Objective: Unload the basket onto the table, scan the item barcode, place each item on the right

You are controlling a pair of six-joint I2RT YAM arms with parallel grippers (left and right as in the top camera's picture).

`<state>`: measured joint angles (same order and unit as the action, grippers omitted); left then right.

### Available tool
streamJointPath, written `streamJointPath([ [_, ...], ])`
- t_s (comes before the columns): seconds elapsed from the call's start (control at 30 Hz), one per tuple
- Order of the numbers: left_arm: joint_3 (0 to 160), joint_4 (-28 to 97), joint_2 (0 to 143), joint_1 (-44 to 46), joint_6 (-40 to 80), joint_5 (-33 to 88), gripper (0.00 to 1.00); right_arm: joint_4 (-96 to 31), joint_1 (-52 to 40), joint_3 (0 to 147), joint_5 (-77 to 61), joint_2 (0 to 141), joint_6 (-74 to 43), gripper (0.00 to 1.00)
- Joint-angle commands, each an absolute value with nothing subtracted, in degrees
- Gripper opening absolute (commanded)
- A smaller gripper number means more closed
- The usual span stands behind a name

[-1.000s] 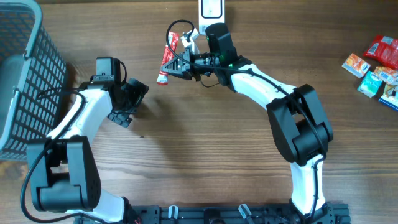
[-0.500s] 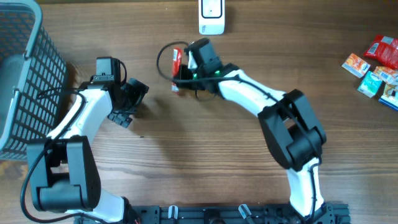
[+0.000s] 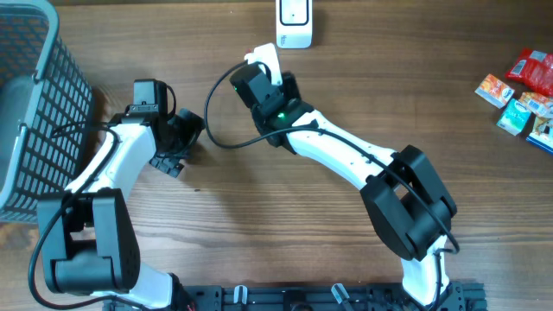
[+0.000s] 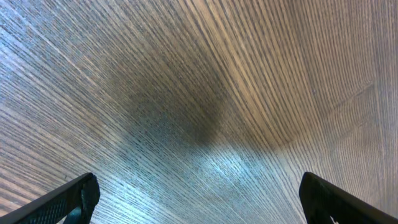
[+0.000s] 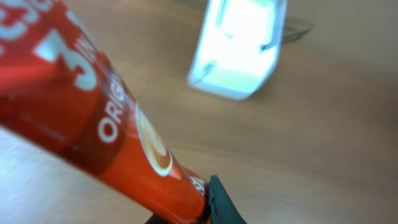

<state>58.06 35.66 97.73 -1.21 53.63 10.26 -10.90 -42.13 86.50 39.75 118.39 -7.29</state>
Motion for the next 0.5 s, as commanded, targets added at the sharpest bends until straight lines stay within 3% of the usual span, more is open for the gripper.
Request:
streamJointPath([
  [0.0,57.9,35.6,97.8,-1.1,52.7,9.1,1.0,-4.9,-41.7,87.4,56.2,117.0,10.7,0.05],
  [0.3,57.9,35.6,97.8,-1.1,52.7,9.1,1.0,1.2,-36.6,87.4,55.2,117.6,15.0,0.05],
  [0.47,57.9,35.6,97.8,-1.1,52.7,9.1,1.0,12.1,-31.3,87.4,55.0,121.2,26.2,0.04],
])
